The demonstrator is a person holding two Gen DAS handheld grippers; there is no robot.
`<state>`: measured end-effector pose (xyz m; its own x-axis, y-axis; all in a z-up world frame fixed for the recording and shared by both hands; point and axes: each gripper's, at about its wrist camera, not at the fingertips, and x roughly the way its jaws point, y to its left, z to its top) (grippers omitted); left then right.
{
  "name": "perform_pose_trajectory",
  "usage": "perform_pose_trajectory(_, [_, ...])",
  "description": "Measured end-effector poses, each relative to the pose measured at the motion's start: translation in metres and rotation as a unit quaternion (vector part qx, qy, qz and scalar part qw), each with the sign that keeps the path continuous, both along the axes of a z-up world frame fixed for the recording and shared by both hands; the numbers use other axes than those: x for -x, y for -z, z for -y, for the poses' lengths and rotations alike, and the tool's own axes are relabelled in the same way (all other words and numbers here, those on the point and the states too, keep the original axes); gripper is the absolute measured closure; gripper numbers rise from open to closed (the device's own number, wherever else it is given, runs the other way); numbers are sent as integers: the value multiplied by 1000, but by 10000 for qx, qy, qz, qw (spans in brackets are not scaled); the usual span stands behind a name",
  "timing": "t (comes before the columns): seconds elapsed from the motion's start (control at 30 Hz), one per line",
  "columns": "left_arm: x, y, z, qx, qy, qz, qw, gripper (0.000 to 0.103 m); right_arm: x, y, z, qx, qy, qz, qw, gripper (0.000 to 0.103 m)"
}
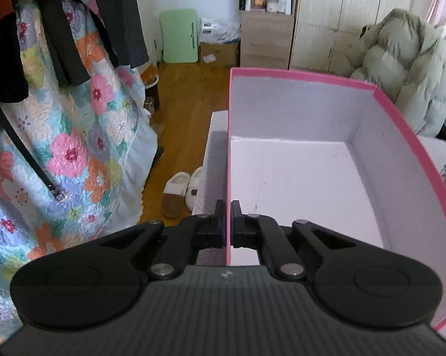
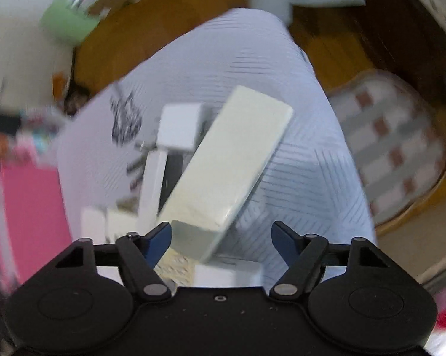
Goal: Organize rigid objects
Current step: 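Reach the right tool to the long cream remote and close on it, then lift the cream remote with the right tool and carry it over the pink box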
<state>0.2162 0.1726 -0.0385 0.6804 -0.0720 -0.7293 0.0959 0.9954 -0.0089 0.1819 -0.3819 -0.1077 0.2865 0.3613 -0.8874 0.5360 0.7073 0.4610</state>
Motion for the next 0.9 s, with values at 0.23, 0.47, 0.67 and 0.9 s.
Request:
perform_pose_trajectory(0.23, [1,2,-1,41,-10,169,9998,101,-7,3,2,185,537,388,9976,28])
perform_pose_trajectory(0.47, [5,2,0,49,12,241,9997,101,-4,-7,4,670,635,602,9939,62])
perform_pose_trajectory(0.67, [5,2,-1,79,-1,241,9997,101,-6,-15,10,707,548,790,9929,72])
perform_pose_trajectory(0.9, [5,2,-1,93,-3,241,9997,100,-20,-25,-3,1273,25,936,9874,75])
